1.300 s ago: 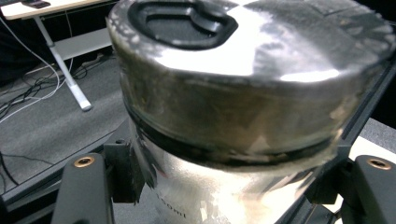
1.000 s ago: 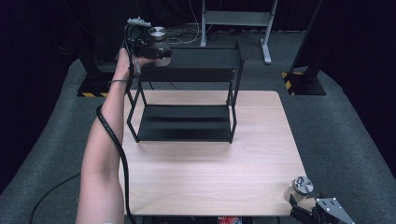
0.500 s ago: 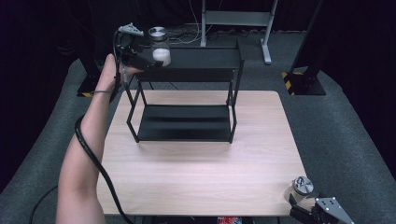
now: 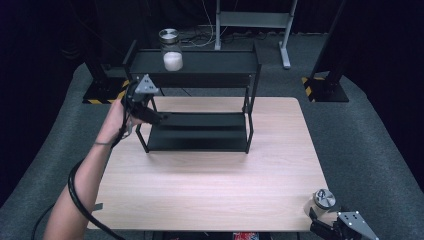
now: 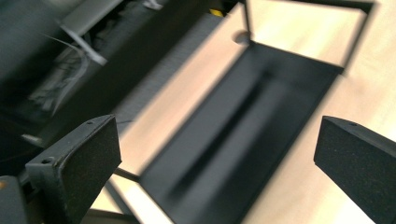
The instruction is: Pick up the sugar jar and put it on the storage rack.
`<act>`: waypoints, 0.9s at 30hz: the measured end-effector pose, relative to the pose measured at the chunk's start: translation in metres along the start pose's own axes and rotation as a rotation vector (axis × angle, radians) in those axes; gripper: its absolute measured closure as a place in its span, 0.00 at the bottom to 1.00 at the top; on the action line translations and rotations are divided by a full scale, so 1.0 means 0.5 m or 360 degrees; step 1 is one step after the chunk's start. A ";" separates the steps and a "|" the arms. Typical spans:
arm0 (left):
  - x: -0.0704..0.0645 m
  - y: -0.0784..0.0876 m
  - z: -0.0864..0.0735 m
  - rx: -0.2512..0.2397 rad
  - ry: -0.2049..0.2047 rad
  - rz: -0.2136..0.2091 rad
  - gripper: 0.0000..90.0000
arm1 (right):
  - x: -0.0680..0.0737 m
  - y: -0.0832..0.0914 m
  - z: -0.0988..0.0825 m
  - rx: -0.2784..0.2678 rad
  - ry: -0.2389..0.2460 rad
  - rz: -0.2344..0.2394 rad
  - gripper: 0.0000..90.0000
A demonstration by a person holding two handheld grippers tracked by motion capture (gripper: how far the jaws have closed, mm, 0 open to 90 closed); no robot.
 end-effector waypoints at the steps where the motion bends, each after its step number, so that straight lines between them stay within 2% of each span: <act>1: -0.011 -0.003 -0.016 0.0013 -0.0008 -0.0002 0.00 | 0.000 0.000 0.000 0.0000 0.0000 -0.0003 0.00; 3: -0.033 -0.010 -0.050 0.0027 0.0006 -0.0024 0.00 | 0.000 -0.001 -0.001 -0.0001 -0.0005 -0.0001 0.00; 5: -0.060 -0.018 -0.081 0.0056 0.0006 -0.0012 0.00 | 0.001 -0.003 -0.002 -0.0002 -0.0003 0.0000 0.00; 9: -0.113 -0.035 -0.140 0.0048 0.0044 -0.0072 0.00 | 0.003 -0.005 -0.003 -0.0002 -0.0002 0.0002 0.00; 11: -0.140 -0.046 -0.168 0.0073 0.0054 -0.0100 0.00 | 0.003 -0.005 -0.003 -0.0005 0.0001 0.0007 0.00; 12: -0.140 -0.046 -0.168 0.0073 0.0054 -0.0100 0.00 | 0.003 -0.005 -0.003 -0.0005 0.0001 0.0007 0.00; 13: -0.170 -0.060 -0.196 0.0120 0.0037 -0.0094 0.00 | 0.004 -0.005 -0.003 -0.0007 0.0001 0.0009 0.00; 14: -0.170 -0.060 -0.196 0.0120 0.0037 -0.0094 0.00 | 0.004 -0.004 -0.003 -0.0009 0.0003 0.0009 0.00; 16: -0.196 -0.078 -0.230 0.0169 0.0051 -0.0126 0.00 | 0.005 -0.005 -0.003 -0.0011 0.0002 0.0013 0.00; 18: -0.216 -0.093 -0.259 0.0213 0.0065 -0.0127 0.00 | 0.006 -0.006 -0.003 -0.0011 0.0003 0.0021 0.00; 19: -0.225 -0.101 -0.272 0.0232 0.0080 -0.0133 0.00 | 0.007 -0.007 -0.003 -0.0011 0.0002 0.0026 0.00; 20: -0.234 -0.110 -0.294 0.0236 0.0135 -0.0172 0.00 | 0.007 -0.008 -0.004 -0.0011 0.0000 0.0029 0.00; 22: -0.241 -0.114 -0.304 0.0244 0.0149 -0.0172 0.00 | 0.008 -0.008 -0.004 -0.0014 -0.0001 0.0029 0.00; 23: -0.251 -0.119 -0.316 0.0242 0.0174 -0.0149 0.00 | 0.008 -0.008 -0.004 -0.0014 -0.0001 0.0029 0.00; 24: -0.255 -0.123 -0.328 0.0232 0.0214 -0.0163 0.00 | 0.008 -0.008 -0.004 -0.0014 -0.0001 0.0028 0.00; 25: -0.257 -0.125 -0.333 0.0230 0.0228 -0.0167 0.00 | 0.008 -0.007 -0.004 -0.0018 -0.0001 0.0030 0.00; 26: -0.269 -0.132 -0.349 0.0228 0.0274 -0.0161 0.00 | 0.007 -0.007 -0.004 -0.0016 -0.0001 0.0030 0.00; 27: -0.273 -0.133 -0.358 0.0201 0.0298 -0.0173 0.00 | 0.007 -0.007 -0.003 -0.0015 -0.0001 0.0030 0.00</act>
Point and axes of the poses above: each handheld gripper's, and its own axes: y roughly backward along the jaws, z roughly out of its top, x roughly to its left, the point moved 9 cm from there along -y, roughly forward along the jaws, and after that the axes turned 7 degrees about -x, right-handed, at the moved point
